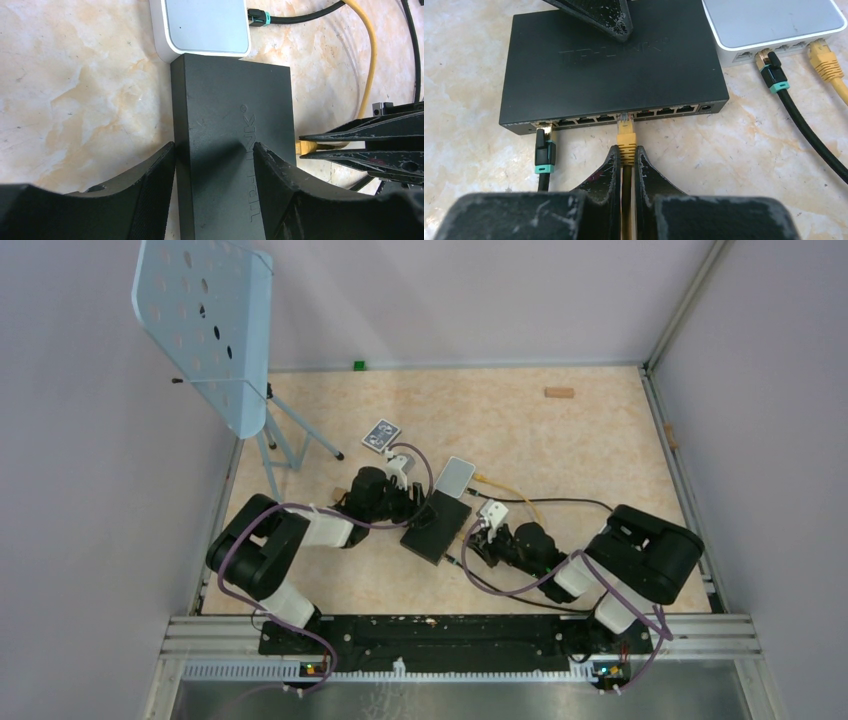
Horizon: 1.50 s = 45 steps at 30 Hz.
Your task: Insert the plug into the switch port
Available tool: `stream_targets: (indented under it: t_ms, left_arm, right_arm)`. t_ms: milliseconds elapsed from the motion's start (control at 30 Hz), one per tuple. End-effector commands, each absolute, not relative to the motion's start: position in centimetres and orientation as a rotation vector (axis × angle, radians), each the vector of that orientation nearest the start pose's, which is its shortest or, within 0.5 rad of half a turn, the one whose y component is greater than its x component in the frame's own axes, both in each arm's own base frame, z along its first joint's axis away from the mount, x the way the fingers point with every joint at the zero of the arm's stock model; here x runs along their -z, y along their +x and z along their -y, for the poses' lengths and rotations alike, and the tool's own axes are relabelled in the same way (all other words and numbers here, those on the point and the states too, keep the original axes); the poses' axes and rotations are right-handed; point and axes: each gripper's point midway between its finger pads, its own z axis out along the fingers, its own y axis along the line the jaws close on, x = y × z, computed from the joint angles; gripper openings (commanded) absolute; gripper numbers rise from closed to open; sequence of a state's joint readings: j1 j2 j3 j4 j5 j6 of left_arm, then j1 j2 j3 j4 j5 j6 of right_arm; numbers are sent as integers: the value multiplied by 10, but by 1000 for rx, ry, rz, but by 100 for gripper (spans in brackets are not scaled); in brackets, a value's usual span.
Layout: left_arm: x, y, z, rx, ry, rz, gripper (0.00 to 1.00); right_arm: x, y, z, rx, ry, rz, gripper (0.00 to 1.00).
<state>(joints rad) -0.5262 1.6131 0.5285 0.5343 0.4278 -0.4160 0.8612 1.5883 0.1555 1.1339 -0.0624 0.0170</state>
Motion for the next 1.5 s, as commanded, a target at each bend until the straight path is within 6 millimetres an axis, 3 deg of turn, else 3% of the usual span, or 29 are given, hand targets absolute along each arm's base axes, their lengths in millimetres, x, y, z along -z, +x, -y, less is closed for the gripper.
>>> stream_targets:
  t_ms: [0,233,400,600,833,1033,1233,1333,1467]
  left_arm:
    - [-8,221,267,1105,451,-2377,62]
    - [-3,198,269,1130,463,-2406,56]
    - [-2,183,277,1153,494,-2415,53]
    - [-8,160,291,1251,519,-2404,51]
    - [-13,119,304,1404,642,-2376,51]
    - [-19,98,318,1495,768,-2332,50]
    - [-15,116,323,1436,761,-2328,53]
    - [-16,142,319,1383,696,-2332,56]
    - [-20,193,305,1227,594,-2322,67]
  right_arm:
    - [-65,237,-293,-687,-782,-1599,0]
    - [-46,237,-291,-650,-826,-1623,0]
    - [-46,239,-293,-646,-830,-1626,0]
    - [-65,252,-305,-639,-828,-1589,0]
    - [-99,269,-333,-675,-843,-1503,0]
    - [-111,274,-351,-692,-912,-1440,0]
    - [-84,249,-344,-698,-1106,-1472,0]
    - [-71,240,-327,-676,-1095,-1537,0]
    - [-55,231,-306,-654,-1052,-1652,0]
